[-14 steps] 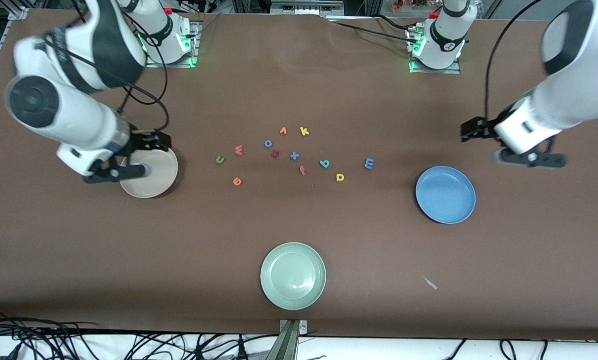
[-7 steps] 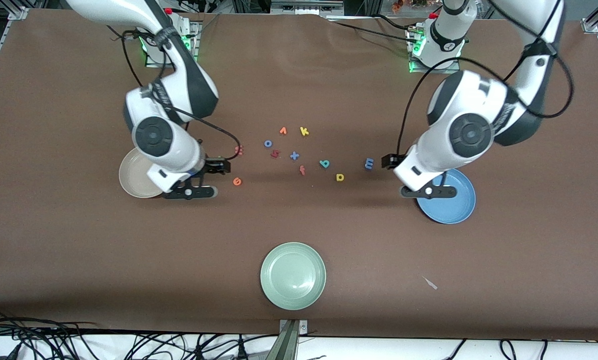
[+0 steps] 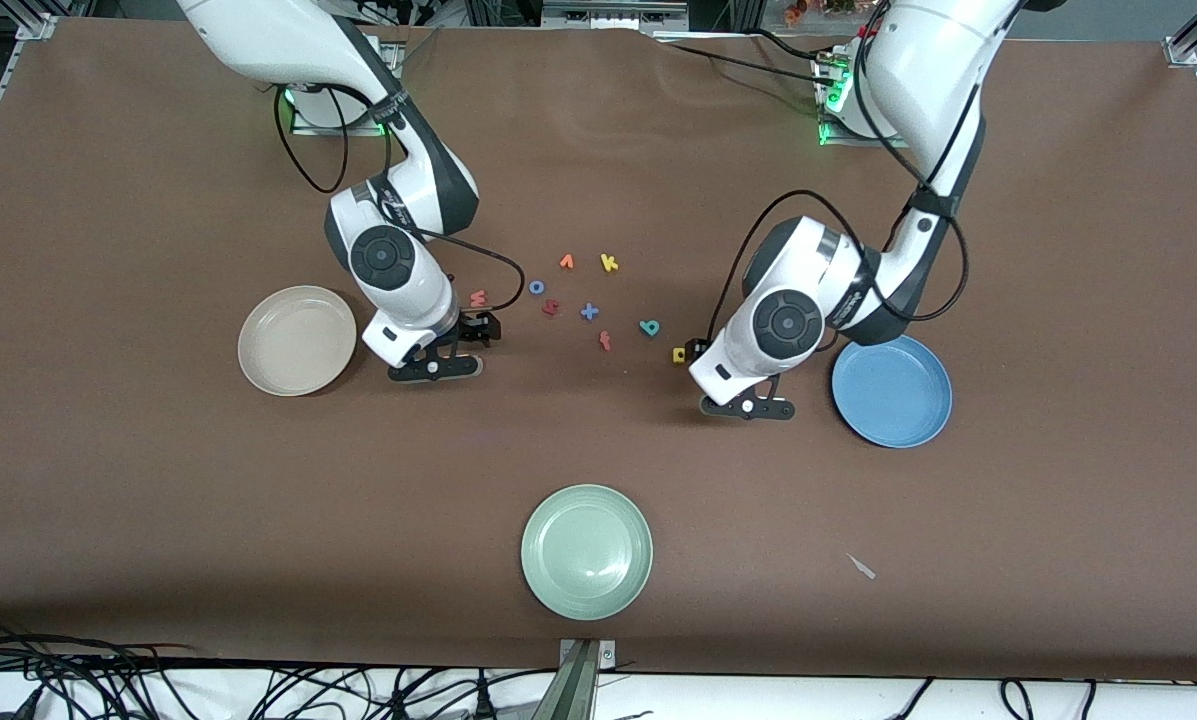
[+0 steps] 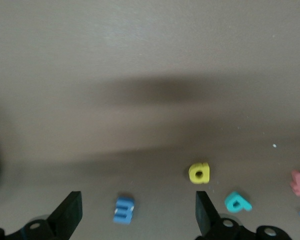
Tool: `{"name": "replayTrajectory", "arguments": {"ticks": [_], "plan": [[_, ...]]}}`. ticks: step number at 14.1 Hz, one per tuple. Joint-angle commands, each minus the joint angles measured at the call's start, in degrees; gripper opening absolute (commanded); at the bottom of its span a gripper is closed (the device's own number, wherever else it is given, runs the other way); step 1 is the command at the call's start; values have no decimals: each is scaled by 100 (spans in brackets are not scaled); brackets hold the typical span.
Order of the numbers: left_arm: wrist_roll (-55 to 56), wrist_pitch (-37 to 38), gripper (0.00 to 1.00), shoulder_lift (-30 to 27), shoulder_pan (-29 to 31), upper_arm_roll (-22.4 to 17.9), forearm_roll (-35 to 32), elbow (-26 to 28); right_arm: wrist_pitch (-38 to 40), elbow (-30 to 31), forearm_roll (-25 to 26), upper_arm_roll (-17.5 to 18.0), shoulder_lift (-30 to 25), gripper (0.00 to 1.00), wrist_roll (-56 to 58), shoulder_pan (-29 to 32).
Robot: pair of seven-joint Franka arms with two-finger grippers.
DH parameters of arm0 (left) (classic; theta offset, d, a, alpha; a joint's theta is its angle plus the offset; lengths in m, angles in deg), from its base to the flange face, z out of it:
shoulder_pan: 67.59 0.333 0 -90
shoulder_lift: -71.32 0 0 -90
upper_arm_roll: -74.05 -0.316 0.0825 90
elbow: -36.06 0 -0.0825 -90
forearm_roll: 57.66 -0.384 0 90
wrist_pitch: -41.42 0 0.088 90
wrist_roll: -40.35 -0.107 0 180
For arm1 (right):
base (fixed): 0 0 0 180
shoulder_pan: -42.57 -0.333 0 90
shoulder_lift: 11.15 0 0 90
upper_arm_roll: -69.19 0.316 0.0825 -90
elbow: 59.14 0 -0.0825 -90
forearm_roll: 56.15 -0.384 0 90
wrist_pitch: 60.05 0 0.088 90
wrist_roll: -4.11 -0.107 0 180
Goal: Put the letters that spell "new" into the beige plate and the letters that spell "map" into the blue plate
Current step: 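Reach both grippers down toward the scattered foam letters, then grasp yellow 'a' with the left gripper while the right gripper grasps orange 'e'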
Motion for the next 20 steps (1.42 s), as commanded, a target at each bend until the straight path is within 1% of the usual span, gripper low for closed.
{"name": "replayTrajectory", "arguments": {"ticks": [1, 3, 4, 6, 7, 8, 11, 13, 15, 16, 17, 18, 19, 20], "plan": [[175, -357, 99, 378, -166, -54, 24, -126, -373, -22, 147, -49, 326, 100, 5, -86], [194, -447, 98, 484, -174, -54, 15, -126, -383, -66, 138, -49, 405, 100, 241, -69], [194, -490, 94, 511, -174, -54, 15, -117, -383, -66, 138, -49, 406, 99, 364, -34], [220, -526, 89, 581, -305, -54, 23, -126, -383, -101, 129, -49, 432, 89, 470, -16], [298, -543, 89, 581, -332, -54, 23, -126, -383, -127, 120, -49, 484, 84, 471, -16], [351, -552, 88, 573, -402, -54, 32, -126, -391, -154, 120, -49, 519, 81, 471, -24], [606, -631, 84, 634, -561, -54, 15, -117, -426, -242, 85, -49, 633, 79, 462, -33], [659, -693, 80, 713, -640, -54, 15, -117, -462, -242, 85, -49, 634, 73, 462, -42], [668, -789, 74, 757, -658, -63, 15, -117, -462, -242, 76, -49, 643, 68, 453, -51], [668, -807, 69, 774, -667, -63, 15, -117, -470, -242, 76, -49, 643, 65, 453, -51], [659, -807, 60, 818, -693, -72, 6, -117, -462, -277, 68, -49, 643, 64, 453, -51], [659, -807, 46, 819, -702, -72, -3, -117, -462, -312, 59, -49, 652, 61, 444, -60], [651, -799, 25, 801, -693, -72, -38, -117, -462, -321, 59, -49, 660, 60, 409, -60], [659, -764, 9, 784, -684, -72, -82, -126, -462, -321, 59, -49, 660, 60, 400, -68]]}}
